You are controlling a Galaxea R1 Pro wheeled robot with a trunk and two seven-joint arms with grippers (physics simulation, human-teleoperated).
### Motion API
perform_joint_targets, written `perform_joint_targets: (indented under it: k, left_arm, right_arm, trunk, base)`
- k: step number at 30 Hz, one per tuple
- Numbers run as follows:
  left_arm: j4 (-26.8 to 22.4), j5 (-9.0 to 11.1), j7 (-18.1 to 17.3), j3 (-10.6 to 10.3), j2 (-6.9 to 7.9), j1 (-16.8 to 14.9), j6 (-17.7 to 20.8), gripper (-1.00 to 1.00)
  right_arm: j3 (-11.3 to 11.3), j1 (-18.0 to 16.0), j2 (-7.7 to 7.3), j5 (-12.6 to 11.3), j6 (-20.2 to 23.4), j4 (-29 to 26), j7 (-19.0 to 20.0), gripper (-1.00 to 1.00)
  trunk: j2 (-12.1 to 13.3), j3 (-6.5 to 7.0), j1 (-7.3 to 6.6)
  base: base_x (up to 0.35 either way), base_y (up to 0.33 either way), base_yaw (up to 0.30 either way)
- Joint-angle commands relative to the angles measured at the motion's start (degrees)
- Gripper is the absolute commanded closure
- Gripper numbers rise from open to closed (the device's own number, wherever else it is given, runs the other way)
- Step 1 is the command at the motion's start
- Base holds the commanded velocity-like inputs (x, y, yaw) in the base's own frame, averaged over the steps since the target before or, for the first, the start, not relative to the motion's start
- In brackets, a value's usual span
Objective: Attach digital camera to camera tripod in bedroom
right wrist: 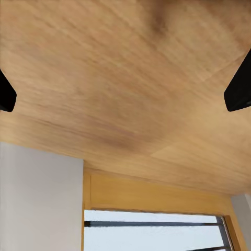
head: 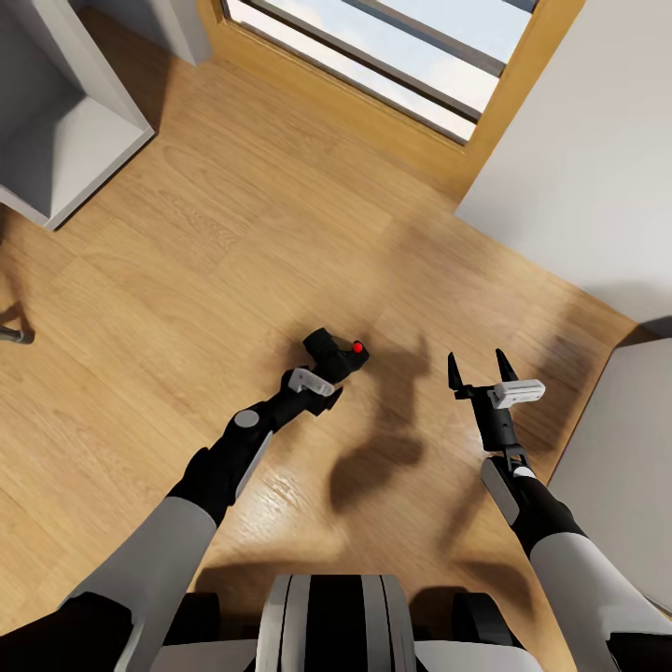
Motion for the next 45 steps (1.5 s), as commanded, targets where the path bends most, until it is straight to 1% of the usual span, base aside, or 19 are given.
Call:
perform_joint_targets:
  k: [1,19,25,35,45]
  left_arm:
    - [-0.1,-0.6,-0.2,0.1,-0.03,0.0,0.2,-1.00]
    - [0.0,-0.6,-0.2,0.1,-0.64,-0.3,0.2,-1.00]
    - [0.1,-0.6,-0.2,0.1,-0.68,-0.3,0.2,-1.00]
    - [2.6,-0.6,-0.2,0.1,-0.62,-0.5,0.1,-1.00]
    - [2.7,-0.6,-0.2,0.1,-0.52,-0.7,0.1,-1.00]
  right_arm:
    - [0.0,0.0,0.00,-0.5,-0.1,0.0,0.6,-1.00]
    - [0.0,0.0,0.00,-0.5,0.0,0.0,0.6,-1.00]
    - [0.0,0.0,0.00,-0.5,-0.1,0.0,0.6,-1.00]
    - [0.0,0.0,0.00,-0.5,-0.1,0.0,0.6,-1.00]
    - [0.0,0.0,0.00,-0.5,-0.1,0.0,0.6,-1.00]
  trunk:
    - [0.0,-0.03,-0.01]
    - [0.0,-0.03,-0.01]
    - [0.0,-0.03,-0.01]
    - [0.0,-0.03,-0.01]
    - [0.0,-0.03,-0.01]
  base:
    - [0.000,0.000,0.000]
    - [0.000,0.000,0.000]
    - [0.000,0.000,0.000]
    - [0.000,0.000,0.000]
    - [0.000,0.000,0.000]
